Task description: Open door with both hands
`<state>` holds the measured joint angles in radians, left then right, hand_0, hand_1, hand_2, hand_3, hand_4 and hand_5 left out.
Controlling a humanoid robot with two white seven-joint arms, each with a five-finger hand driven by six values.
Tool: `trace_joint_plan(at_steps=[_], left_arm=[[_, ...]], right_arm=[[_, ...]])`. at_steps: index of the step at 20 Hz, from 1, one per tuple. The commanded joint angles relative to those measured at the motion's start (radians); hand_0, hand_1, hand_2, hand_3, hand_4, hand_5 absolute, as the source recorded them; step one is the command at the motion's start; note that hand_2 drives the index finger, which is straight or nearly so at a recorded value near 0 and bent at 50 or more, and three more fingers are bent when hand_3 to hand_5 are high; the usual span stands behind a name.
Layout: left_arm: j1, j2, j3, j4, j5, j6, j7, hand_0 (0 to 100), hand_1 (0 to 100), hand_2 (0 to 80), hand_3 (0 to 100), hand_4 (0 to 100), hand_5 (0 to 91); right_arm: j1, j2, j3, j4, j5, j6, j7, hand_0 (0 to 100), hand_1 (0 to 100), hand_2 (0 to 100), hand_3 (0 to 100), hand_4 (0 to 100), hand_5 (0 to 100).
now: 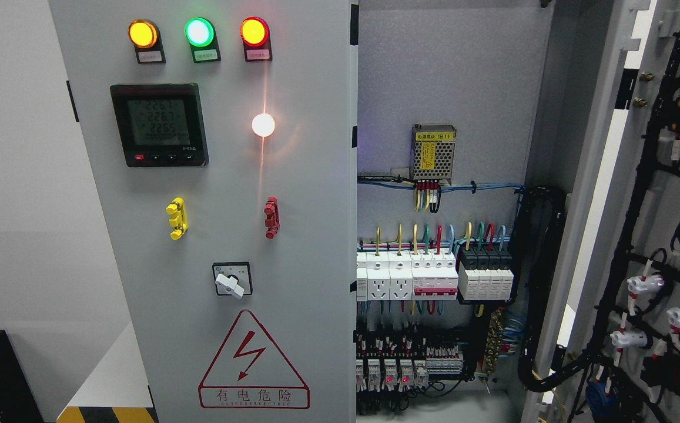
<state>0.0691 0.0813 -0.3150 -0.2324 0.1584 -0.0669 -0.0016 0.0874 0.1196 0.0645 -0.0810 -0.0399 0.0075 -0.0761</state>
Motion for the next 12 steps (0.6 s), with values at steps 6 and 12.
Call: trace_joint_plan(at_steps=[6, 12], left_arm=[[-0.009, -0.084, 0.499, 0.268, -0.283, 0.009, 0.015, 0, 0, 0.0, 0, 0, 0.0], [-0.018, -0.095, 0.554, 0.281, -0.286, 0.006, 0.077, 0, 0, 0.0, 0, 0, 0.0]], right_arm=[[0.000, 0.000, 0.000, 0.000, 0.000, 0.000, -0.001, 19, 0, 0, 0, 0, 0], [0.017, -0.005, -0.003, -0.103, -0.003, 0.000, -0.001, 19, 0, 0, 0, 0, 0]])
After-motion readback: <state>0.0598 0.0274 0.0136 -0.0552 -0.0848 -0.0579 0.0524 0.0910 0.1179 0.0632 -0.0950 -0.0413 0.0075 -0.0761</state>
